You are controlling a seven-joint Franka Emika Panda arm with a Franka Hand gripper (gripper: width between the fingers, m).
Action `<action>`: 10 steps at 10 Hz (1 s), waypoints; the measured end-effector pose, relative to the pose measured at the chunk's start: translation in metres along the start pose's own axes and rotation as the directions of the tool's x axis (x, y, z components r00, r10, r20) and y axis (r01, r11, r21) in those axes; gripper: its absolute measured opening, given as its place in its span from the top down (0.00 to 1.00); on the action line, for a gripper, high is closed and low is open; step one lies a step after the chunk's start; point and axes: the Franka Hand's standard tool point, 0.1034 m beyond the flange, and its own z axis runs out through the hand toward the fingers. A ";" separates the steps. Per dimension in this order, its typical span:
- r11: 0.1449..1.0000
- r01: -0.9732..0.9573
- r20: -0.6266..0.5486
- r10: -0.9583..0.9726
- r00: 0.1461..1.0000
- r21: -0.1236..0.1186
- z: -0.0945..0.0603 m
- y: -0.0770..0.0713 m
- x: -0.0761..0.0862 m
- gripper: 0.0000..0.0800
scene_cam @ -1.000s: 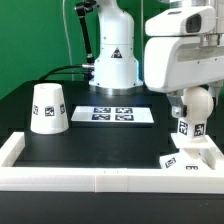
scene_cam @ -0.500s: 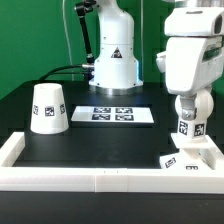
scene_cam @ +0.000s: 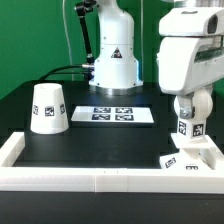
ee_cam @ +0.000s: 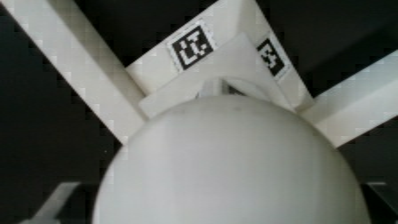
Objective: Assemble lamp
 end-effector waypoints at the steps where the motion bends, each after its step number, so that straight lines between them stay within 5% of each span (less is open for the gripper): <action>1: 0.980 -0.200 -0.004 0.200 0.980 -0.003 -0.001 0.000 0.002 0.28; 4: 0.826 -0.563 0.008 0.563 0.826 0.000 -0.001 0.003 -0.003 0.28; 10: 0.552 -0.834 -0.010 0.834 0.552 0.001 -0.001 0.010 -0.005 0.28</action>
Offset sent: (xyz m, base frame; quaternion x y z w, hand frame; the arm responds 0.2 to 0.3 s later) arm 0.0051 -0.0017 -0.0005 0.0183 -0.0309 0.3146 0.9486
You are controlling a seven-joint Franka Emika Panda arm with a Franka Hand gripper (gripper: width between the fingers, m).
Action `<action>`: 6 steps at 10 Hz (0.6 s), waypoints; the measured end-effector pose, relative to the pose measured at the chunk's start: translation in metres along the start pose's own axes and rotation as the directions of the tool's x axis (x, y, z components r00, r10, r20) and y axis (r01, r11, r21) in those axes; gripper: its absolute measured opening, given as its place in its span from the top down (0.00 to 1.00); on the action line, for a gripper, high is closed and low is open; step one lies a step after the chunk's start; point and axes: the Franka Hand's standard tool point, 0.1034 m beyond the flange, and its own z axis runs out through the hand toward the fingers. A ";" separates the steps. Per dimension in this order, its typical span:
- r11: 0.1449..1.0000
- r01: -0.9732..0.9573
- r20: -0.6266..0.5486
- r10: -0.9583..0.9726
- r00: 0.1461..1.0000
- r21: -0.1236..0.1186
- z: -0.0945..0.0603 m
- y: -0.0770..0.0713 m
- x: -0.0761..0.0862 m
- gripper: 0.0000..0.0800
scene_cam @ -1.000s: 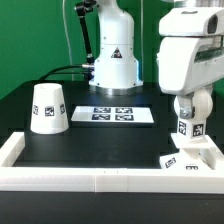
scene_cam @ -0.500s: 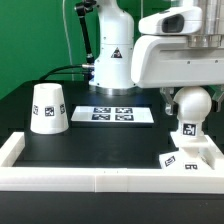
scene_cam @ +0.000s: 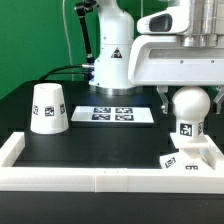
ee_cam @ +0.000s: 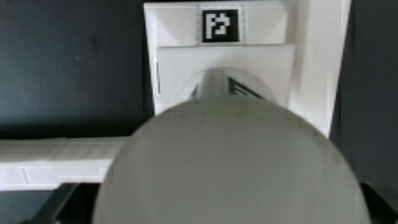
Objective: Assemble lamp
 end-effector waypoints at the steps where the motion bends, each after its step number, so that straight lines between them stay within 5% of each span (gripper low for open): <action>1: 0.998 -0.070 0.000 0.070 0.998 -0.001 0.000 0.001 0.000 0.28; 6: 0.807 -0.591 0.059 0.591 0.805 -0.022 0.000 0.001 -0.008 0.28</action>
Offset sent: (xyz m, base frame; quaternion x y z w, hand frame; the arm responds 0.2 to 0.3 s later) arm -0.0064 0.0105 -0.0036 0.0102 -0.0462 0.3487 0.9361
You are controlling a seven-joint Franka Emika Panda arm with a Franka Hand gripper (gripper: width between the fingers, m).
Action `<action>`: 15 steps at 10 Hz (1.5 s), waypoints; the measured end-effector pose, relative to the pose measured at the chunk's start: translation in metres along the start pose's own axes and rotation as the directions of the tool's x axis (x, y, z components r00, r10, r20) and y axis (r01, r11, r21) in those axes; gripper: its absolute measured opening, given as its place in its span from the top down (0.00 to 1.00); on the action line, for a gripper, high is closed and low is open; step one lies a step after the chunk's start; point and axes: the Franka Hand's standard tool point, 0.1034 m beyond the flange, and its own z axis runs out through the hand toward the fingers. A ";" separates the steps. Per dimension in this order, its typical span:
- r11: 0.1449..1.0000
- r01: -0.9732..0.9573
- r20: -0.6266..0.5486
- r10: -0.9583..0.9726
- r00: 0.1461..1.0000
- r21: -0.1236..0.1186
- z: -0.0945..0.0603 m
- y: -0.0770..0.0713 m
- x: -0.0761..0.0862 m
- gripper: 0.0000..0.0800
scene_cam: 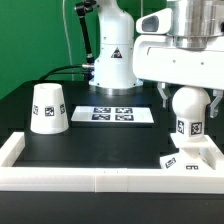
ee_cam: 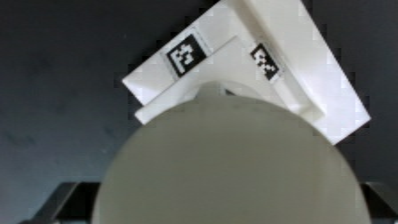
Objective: Assemble lamp
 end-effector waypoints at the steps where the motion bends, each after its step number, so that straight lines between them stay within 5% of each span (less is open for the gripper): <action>1: 0.986 -0.164 0.030 0.164 0.986 0.005 0.000 0.001 -0.001 0.28; 7: 0.921 -0.390 0.067 0.389 0.919 0.000 0.001 0.000 -0.005 0.20; 11: 0.998 -0.060 0.051 0.058 0.997 0.024 0.002 -0.004 -0.010 0.13; 15: 0.919 0.393 0.017 -0.394 0.919 0.043 -0.003 -0.009 -0.016 0.13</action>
Offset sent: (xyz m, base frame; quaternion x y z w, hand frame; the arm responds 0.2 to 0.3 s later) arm 0.0069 -0.0005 0.0015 -0.0015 -0.0235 0.2220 0.9748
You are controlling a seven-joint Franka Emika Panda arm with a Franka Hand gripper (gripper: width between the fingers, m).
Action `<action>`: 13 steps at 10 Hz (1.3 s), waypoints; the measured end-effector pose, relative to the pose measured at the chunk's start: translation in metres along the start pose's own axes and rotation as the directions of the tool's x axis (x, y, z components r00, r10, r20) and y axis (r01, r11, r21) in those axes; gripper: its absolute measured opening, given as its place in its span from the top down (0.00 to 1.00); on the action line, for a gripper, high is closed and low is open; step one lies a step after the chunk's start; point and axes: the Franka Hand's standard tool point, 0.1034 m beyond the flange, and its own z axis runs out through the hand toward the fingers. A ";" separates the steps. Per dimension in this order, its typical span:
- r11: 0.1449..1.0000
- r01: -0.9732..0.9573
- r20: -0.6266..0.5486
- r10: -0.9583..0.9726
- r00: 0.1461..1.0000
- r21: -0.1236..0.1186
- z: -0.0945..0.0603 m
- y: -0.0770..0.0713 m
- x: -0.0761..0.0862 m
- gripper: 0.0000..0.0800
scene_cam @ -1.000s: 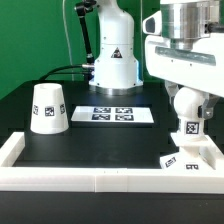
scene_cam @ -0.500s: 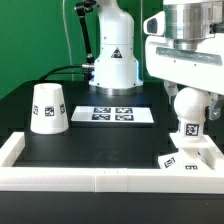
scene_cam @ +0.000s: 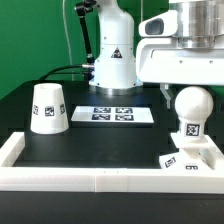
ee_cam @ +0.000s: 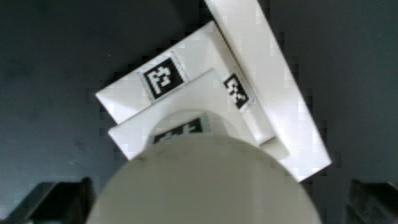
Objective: Assemble lamp
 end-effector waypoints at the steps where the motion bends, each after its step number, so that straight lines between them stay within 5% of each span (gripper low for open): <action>1: 0.993 0.115 -0.001 -0.115 0.993 -0.001 -0.001 0.002 0.002 0.13; 6: 0.903 0.429 -0.001 -0.429 0.903 -0.006 -0.001 0.010 0.006 0.13; 13: 0.526 0.849 0.008 -0.850 0.527 -0.044 0.001 0.009 0.007 0.13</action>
Offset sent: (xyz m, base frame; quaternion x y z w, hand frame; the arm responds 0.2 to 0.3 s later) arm 0.0041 0.0030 0.0022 0.0006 -0.0011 -0.2192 0.9757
